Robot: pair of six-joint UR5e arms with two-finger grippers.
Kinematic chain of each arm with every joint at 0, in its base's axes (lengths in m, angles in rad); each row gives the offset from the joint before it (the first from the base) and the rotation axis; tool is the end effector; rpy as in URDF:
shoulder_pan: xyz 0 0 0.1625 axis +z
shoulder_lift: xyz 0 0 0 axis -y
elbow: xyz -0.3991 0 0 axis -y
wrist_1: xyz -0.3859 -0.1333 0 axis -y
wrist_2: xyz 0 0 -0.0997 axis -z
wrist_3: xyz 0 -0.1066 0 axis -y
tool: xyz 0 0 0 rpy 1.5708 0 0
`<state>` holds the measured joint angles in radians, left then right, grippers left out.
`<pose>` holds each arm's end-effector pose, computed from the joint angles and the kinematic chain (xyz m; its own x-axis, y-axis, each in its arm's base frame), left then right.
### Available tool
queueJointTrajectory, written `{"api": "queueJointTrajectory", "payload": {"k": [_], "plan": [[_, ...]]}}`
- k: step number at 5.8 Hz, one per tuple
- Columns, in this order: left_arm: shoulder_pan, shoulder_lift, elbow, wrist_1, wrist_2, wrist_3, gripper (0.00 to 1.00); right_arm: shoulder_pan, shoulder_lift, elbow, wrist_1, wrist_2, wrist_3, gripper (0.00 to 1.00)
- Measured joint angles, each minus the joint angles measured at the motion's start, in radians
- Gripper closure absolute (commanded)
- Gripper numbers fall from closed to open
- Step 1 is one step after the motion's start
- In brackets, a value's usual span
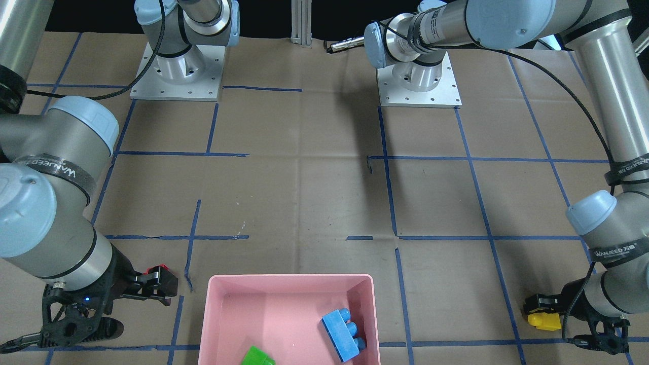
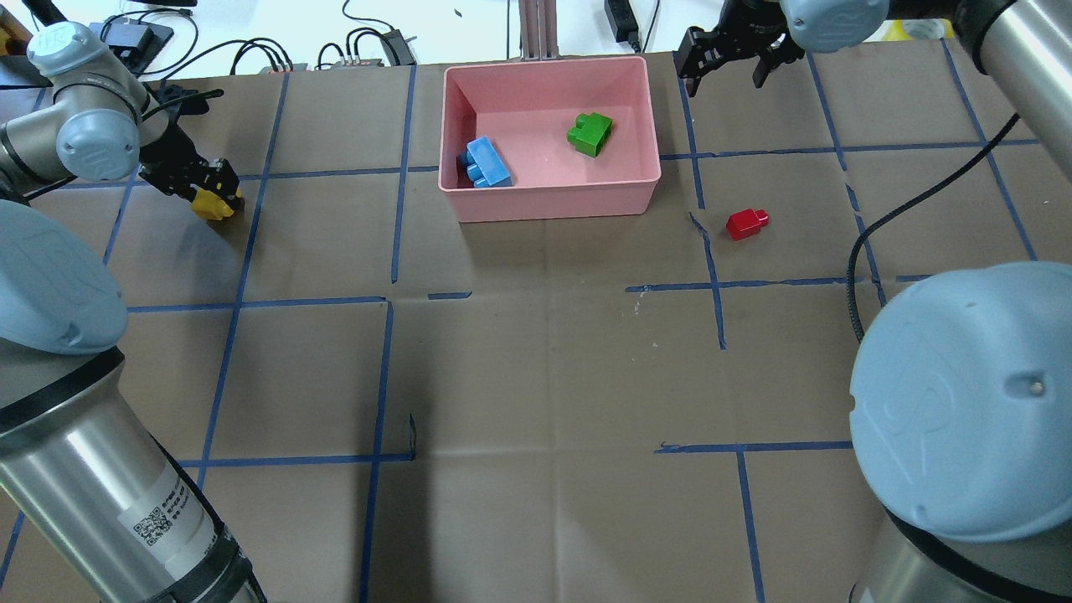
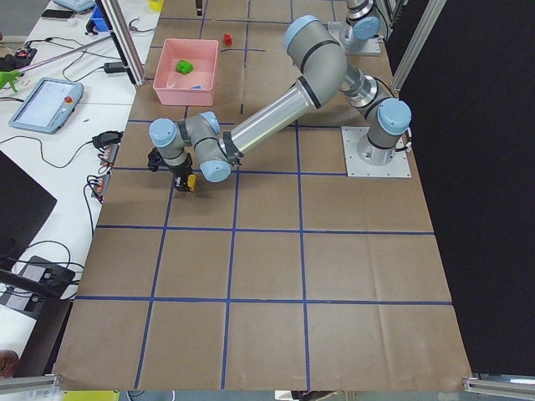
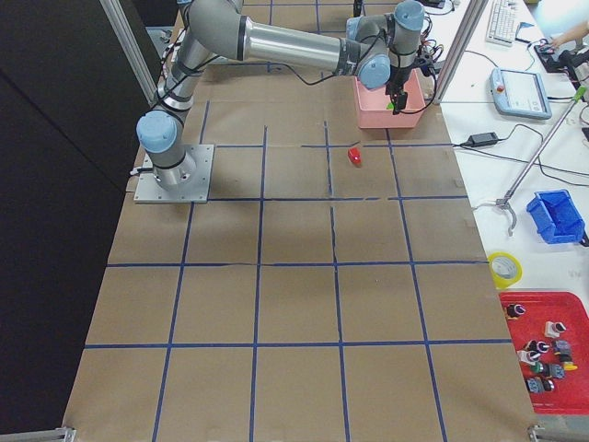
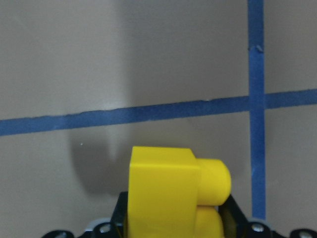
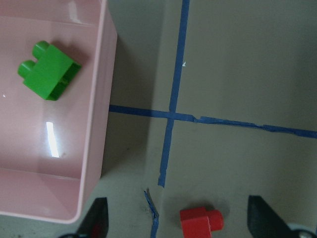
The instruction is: Put all blocks into box
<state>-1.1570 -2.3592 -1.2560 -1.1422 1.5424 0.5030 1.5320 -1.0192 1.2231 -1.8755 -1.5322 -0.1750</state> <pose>0.1652 -0.7152 0.1569 -0.9951 0.0878 0.0465 0.0890 0.9957 0.0257 0.1103 -0.7018 0.3283 -0.9901 -0.1387 -0.0203 -0.1359 0.9851 -0.1058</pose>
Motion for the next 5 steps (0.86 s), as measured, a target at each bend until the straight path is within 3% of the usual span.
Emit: {"api": "queueJointTrajectory", "payload": {"k": [3,5], "plan": [[-0.003,0.019,0.014,-0.02,0.005,-0.003,0.87,-0.052,-0.033,0.203,-0.154,-0.017,-0.088,0.01],[-0.005,0.08,0.089,-0.137,0.015,-0.002,0.87,-0.055,-0.048,0.297,-0.216,-0.023,-0.038,0.0]]}}
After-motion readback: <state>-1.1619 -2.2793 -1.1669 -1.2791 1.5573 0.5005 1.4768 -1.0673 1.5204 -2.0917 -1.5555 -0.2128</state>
